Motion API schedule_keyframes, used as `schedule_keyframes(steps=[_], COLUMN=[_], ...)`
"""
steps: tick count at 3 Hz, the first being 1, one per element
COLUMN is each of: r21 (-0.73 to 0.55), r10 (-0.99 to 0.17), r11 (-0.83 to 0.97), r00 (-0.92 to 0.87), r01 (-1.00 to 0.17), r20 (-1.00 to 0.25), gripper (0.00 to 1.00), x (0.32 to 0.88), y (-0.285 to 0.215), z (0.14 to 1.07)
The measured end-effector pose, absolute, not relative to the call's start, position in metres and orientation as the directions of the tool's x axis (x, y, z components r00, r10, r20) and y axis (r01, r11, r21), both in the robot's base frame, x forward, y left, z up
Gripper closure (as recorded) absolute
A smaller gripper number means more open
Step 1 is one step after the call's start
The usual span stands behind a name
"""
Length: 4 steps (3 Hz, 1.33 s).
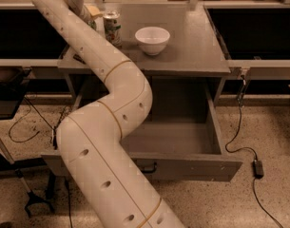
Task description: Place green can into top drawer
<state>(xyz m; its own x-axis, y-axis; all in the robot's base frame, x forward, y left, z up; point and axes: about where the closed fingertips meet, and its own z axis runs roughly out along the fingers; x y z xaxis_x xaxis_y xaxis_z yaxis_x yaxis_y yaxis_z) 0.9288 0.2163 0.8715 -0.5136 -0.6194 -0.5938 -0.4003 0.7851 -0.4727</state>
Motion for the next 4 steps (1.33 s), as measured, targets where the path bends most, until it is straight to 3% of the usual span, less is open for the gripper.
schedule_keyframes(steps=[1, 2, 4], r21=[-0.479, -0.483, -0.479], r10=[-0.621, -0.625, -0.657], r11=[0.784, 0.78, 0.754], r00=[-0.507, -0.503, -0.519], r01=[-0.395, -0.397, -0.45], r20=[-0.598, -0.597, -0.547], gripper=[0.37, 0.43, 0.02], x=[0.93, 0.931, 0.92], y=[0.216, 0.216, 0.224], z=[0.874, 0.875, 0.858])
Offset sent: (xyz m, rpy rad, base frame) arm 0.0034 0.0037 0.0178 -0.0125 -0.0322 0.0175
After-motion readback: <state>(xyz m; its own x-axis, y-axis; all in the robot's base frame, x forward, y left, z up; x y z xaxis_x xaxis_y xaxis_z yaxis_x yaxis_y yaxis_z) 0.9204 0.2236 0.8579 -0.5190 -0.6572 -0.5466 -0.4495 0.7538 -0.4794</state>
